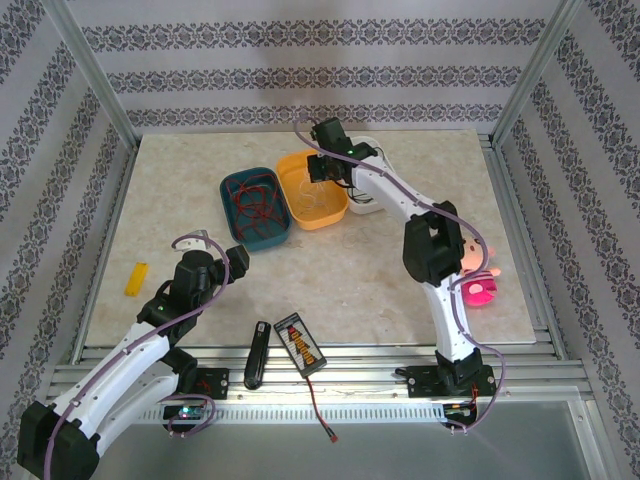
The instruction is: Untangle the cables
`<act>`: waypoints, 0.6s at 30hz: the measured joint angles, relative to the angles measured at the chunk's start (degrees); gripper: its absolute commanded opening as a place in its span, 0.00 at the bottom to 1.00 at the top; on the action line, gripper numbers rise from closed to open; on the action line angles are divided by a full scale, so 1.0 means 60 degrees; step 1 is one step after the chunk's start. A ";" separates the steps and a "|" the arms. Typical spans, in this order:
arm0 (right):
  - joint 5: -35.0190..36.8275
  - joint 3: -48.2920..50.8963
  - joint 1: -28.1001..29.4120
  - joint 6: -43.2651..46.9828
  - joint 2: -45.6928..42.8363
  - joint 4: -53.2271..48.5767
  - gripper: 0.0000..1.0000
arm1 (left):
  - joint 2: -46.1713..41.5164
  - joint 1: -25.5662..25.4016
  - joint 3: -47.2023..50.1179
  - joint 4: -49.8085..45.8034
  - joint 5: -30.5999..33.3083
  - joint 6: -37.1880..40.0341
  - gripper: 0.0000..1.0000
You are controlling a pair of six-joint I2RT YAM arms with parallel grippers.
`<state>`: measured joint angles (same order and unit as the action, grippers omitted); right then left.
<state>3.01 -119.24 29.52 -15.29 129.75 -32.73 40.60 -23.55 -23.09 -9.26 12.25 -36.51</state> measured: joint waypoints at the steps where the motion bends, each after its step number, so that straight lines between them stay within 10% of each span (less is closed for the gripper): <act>1: 0.0007 -0.0211 0.0000 0.0051 0.0186 -0.0029 0.20 | -0.0007 0.0000 0.0000 0.0000 0.0000 0.0000 1.00; 18: 0.0211 -0.0437 0.0000 0.0368 0.0015 -0.0656 0.49 | -0.0135 0.0000 0.0000 -0.0106 0.0004 0.0000 1.00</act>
<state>4.27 -121.86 29.52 -13.08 129.84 -36.67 39.79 -23.55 -23.09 -9.89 12.27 -36.51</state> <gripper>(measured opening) 0.472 0.994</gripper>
